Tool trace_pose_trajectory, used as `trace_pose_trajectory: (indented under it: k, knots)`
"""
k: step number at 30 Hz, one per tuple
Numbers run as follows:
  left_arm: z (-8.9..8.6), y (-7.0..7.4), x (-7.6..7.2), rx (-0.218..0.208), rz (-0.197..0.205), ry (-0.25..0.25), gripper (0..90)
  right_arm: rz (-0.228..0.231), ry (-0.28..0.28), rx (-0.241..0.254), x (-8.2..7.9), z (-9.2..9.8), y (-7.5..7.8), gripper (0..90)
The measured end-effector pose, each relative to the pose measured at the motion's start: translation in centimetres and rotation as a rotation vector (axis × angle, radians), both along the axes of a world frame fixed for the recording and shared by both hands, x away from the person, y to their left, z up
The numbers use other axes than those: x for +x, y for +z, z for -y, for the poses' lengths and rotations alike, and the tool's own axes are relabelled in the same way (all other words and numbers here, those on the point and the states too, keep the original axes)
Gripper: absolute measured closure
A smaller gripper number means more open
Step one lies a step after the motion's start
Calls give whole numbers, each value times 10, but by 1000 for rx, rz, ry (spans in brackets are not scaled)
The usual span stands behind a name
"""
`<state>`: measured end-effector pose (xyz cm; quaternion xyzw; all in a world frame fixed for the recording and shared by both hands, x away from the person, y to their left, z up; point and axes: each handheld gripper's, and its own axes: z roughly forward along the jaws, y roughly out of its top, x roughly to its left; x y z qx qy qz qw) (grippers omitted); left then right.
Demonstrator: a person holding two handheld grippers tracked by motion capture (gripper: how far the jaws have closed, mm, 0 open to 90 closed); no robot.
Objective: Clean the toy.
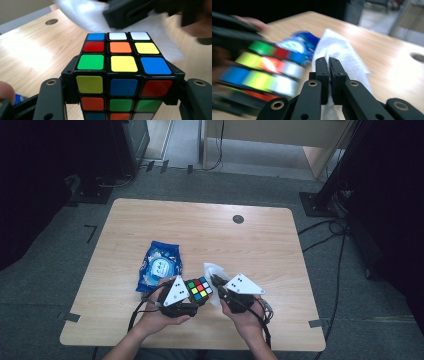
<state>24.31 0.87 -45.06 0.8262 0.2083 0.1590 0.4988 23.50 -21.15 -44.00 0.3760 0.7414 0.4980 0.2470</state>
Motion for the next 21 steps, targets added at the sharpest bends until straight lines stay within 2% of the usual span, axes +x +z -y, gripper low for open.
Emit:
trace_pose_trajectory:
  k: [4,6,8,10,12,15,17,21]
  knots:
    - [-6,2,3,-8,1,22,341,-61,-95,30,13,19,-18,884]
    - [-9,3,6,-20,-4,32,342,-80,-107,48,17,21,-25,879]
    - [-12,5,8,-33,-6,42,341,-82,-76,51,20,17,-29,840]
    - [-16,7,9,-45,-6,54,341,-65,-30,63,22,12,-33,717]
    - [-20,9,11,-55,-8,71,342,-60,-31,60,23,9,-35,650]
    - [-29,14,16,-86,-22,102,341,-72,-3,74,21,7,-38,564]
    - [-35,16,19,-102,-28,126,342,-79,38,84,18,3,-41,529]
    - [-39,19,21,-120,-37,151,341,-72,129,110,8,-15,-46,380]
